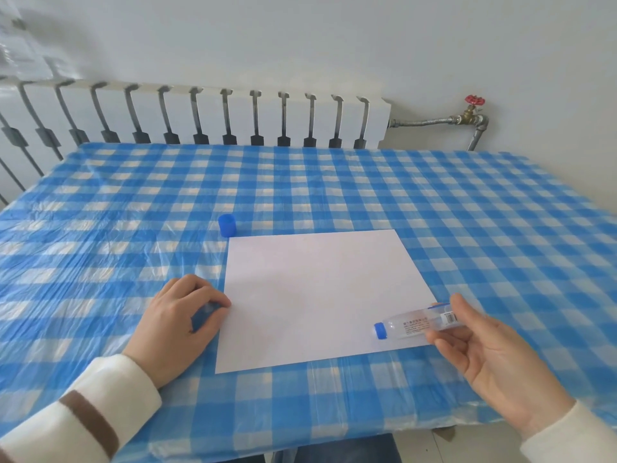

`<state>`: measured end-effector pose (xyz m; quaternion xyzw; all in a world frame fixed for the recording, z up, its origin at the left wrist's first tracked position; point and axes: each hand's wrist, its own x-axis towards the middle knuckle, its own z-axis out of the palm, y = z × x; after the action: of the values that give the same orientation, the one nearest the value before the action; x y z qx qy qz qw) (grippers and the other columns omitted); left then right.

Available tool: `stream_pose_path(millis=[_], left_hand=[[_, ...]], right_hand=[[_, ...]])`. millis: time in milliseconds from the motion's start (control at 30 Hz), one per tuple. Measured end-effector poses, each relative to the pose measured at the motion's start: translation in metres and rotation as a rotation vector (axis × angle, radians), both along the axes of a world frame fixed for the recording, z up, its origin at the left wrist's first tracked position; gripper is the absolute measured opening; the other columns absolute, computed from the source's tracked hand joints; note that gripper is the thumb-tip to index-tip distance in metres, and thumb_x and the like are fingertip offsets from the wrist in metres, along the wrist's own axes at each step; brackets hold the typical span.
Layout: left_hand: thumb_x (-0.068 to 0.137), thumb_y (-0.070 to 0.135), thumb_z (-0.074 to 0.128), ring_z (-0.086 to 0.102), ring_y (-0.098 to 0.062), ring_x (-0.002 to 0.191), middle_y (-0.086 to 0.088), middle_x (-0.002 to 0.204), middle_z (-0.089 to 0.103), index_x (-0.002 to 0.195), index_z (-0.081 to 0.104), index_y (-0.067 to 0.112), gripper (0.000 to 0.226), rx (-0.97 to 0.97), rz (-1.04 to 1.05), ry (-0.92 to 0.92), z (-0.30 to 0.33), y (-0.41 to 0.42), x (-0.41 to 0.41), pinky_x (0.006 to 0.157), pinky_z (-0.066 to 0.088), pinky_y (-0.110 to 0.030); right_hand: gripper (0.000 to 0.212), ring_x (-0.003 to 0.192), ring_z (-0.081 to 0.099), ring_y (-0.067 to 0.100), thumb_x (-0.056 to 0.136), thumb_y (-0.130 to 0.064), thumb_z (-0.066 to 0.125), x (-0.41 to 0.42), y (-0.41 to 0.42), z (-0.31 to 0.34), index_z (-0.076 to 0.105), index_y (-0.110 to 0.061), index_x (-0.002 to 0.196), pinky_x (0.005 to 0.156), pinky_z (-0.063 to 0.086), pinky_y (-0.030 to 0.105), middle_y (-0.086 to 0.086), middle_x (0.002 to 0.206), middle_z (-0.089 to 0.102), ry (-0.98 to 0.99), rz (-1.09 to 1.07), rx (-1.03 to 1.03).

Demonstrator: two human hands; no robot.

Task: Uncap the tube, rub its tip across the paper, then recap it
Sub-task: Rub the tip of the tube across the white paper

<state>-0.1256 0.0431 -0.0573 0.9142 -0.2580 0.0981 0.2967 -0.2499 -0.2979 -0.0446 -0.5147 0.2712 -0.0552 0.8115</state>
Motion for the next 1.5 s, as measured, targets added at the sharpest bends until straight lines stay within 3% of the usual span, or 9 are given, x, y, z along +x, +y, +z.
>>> stream_pose_path(millis=[200, 467, 733, 967, 1067, 1233, 1400, 1500], left_hand=[[0.075, 0.022, 0.059, 0.054, -0.023, 0.076, 0.000, 0.080, 0.056, 0.079, 0.069, 0.015, 0.013, 0.001, 0.004, -0.021, -0.004, 0.000, 0.002, 0.071, 0.046, -0.039], [0.078, 0.014, 0.067, 0.055, -0.023, 0.076, 0.000, 0.081, 0.056, 0.079, 0.069, 0.016, 0.003, 0.012, -0.007, -0.049, -0.007, 0.001, 0.002, 0.071, 0.044, -0.035], [0.071, 0.002, 0.073, 0.055, -0.023, 0.078, 0.000, 0.082, 0.056, 0.080, 0.069, 0.015, 0.017, 0.035, -0.011, -0.043, -0.007, 0.000, 0.003, 0.072, 0.042, -0.034], [0.072, 0.002, 0.073, 0.055, -0.022, 0.077, 0.003, 0.082, 0.055, 0.081, 0.069, 0.016, 0.017, 0.056, -0.006, -0.035, -0.005, 0.000, 0.001, 0.071, 0.042, -0.034], [0.078, 0.016, 0.067, 0.055, -0.025, 0.076, 0.003, 0.082, 0.056, 0.082, 0.068, 0.016, 0.004, 0.076, -0.023, -0.057, -0.002, 0.000, 0.000, 0.071, 0.045, -0.036], [0.078, 0.039, 0.051, 0.056, -0.023, 0.079, 0.002, 0.086, 0.059, 0.083, 0.068, 0.017, 0.027, 0.151, -0.033, -0.005, 0.007, -0.002, 0.000, 0.074, 0.047, -0.037], [0.080, 0.031, 0.060, 0.057, -0.023, 0.078, 0.003, 0.083, 0.060, 0.081, 0.068, 0.020, 0.014, 0.187, -0.021, 0.014, 0.012, -0.005, 0.004, 0.073, 0.046, -0.039], [0.081, 0.028, 0.066, 0.056, -0.023, 0.075, 0.005, 0.077, 0.061, 0.075, 0.067, 0.022, 0.008, 0.218, 0.016, 0.012, 0.013, -0.008, 0.009, 0.072, 0.043, -0.041]], right_hand=[[0.027, 0.055, 0.071, 0.016, 0.072, -0.032, 0.068, -0.011, -0.031, 0.006, 0.064, -0.008, 0.084, 0.045, 0.054, 0.018, 0.014, 0.072, 0.074, -0.007, -0.122, -0.011], [0.028, 0.056, 0.071, 0.015, 0.071, -0.033, 0.068, -0.016, -0.049, 0.003, 0.063, -0.009, 0.084, 0.044, 0.054, 0.018, 0.014, 0.072, 0.074, 0.017, -0.116, -0.017], [0.030, 0.057, 0.071, 0.016, 0.071, -0.032, 0.069, -0.018, -0.057, -0.002, 0.063, -0.006, 0.087, 0.045, 0.055, 0.019, 0.014, 0.071, 0.074, 0.029, -0.105, -0.052], [0.027, 0.059, 0.072, 0.017, 0.071, -0.032, 0.070, -0.027, -0.069, -0.002, 0.065, -0.008, 0.082, 0.048, 0.055, 0.020, 0.013, 0.072, 0.074, 0.016, -0.139, -0.042], [0.026, 0.059, 0.072, 0.016, 0.071, -0.033, 0.070, -0.029, -0.070, -0.001, 0.066, -0.009, 0.079, 0.048, 0.055, 0.020, 0.015, 0.073, 0.074, 0.017, -0.155, -0.024], [0.023, 0.054, 0.070, 0.010, 0.073, -0.034, 0.064, -0.022, -0.065, 0.006, 0.059, -0.014, 0.082, 0.044, 0.052, 0.015, 0.009, 0.066, 0.074, -0.044, -0.216, 0.074], [0.044, 0.056, 0.067, 0.007, 0.073, -0.041, 0.066, -0.006, -0.055, 0.014, 0.056, -0.013, 0.106, 0.047, 0.052, 0.013, 0.008, 0.084, 0.067, -0.109, -0.255, 0.253], [0.050, 0.059, 0.068, 0.008, 0.072, -0.040, 0.067, 0.009, -0.043, 0.018, 0.053, -0.015, 0.112, 0.047, 0.052, 0.014, 0.006, 0.081, 0.069, -0.137, -0.232, 0.310]])
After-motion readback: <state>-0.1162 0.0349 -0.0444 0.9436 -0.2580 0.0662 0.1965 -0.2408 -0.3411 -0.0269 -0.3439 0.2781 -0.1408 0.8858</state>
